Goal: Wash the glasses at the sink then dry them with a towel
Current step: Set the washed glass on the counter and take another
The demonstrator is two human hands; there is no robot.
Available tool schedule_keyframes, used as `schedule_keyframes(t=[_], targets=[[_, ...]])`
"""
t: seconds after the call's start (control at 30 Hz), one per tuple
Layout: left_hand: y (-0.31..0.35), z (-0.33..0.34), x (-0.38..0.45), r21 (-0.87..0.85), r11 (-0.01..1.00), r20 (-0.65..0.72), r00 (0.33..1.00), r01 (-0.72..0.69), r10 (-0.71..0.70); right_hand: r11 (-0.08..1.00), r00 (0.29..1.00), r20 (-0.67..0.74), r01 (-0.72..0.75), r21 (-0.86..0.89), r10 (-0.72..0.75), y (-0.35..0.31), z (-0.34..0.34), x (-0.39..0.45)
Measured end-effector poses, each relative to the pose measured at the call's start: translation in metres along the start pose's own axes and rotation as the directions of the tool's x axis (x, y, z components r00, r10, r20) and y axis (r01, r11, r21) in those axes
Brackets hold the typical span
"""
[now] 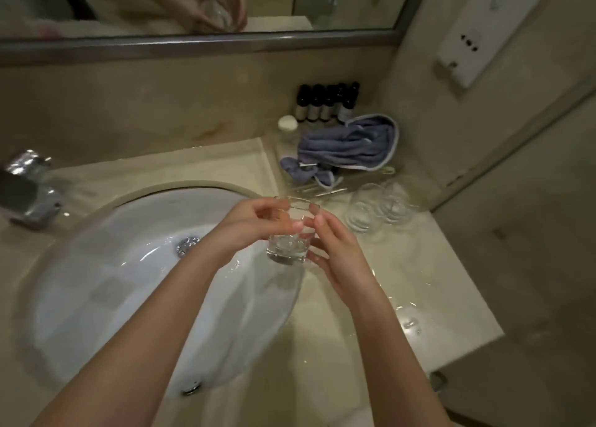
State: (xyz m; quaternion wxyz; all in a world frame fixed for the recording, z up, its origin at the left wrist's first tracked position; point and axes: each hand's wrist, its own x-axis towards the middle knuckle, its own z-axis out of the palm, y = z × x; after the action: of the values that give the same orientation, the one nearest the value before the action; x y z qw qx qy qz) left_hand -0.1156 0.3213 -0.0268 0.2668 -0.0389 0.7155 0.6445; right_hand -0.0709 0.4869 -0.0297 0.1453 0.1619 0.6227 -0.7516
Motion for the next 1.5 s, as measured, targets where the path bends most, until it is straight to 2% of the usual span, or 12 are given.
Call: schedule_keyframes(t=[0.17, 0.3, 0.43, 0.57, 0.77, 1.0, 1.17, 1.3, 1.5], targets=[[0.010, 0.029, 0.026, 0.190, 0.970, 0.009, 0.988, -0.152, 0.153, 0.991, 0.992, -0.011, 0.129, -0.017, -0.130, -0.006, -0.046, 0.001], [0.008, 0.049, 0.039, 0.344, 0.907, -0.024, 0.963, -0.243, 0.268, 0.986, 0.991, -0.021, 0.132, -0.099, -0.134, -0.008, -0.067, 0.005], [0.004, 0.063, 0.053, 0.431, 0.866, -0.037, 0.954, -0.253, 0.296, 0.930, 0.983, -0.063, 0.140, -0.340, -0.171, -0.013, -0.078, 0.017], [0.000, 0.067, 0.061, 0.447, 0.859, -0.050, 0.952, -0.250, 0.303, 0.834, 0.974, -0.027, 0.179, -0.522, -0.226, -0.020, -0.086, 0.027], [-0.002, 0.066, 0.064, 0.411, 0.882, -0.045, 0.961, -0.231, 0.273, 0.600, 0.956, 0.065, 0.232, -0.766, -0.288, -0.028, -0.083, 0.032], [0.004, 0.066, 0.069, 0.420, 0.882, -0.059, 0.963, -0.215, 0.263, 0.332, 0.942, 0.128, 0.233, -0.914, -0.310, -0.029, -0.080, 0.044], [0.004, 0.069, 0.072, 0.409, 0.893, -0.066, 0.970, -0.188, 0.235, 0.300, 0.941, 0.141, 0.236, -0.924, -0.307, -0.031, -0.081, 0.049], [0.002, 0.068, 0.074, 0.406, 0.899, -0.084, 0.972, -0.166, 0.218, 0.221, 0.941, 0.148, 0.221, -0.950, -0.305, -0.033, -0.080, 0.051], [-0.007, 0.069, 0.077, 0.412, 0.898, -0.116, 0.969, -0.151, 0.217, 0.189, 0.946, 0.155, 0.214, -0.958, -0.286, -0.036, -0.081, 0.055]])
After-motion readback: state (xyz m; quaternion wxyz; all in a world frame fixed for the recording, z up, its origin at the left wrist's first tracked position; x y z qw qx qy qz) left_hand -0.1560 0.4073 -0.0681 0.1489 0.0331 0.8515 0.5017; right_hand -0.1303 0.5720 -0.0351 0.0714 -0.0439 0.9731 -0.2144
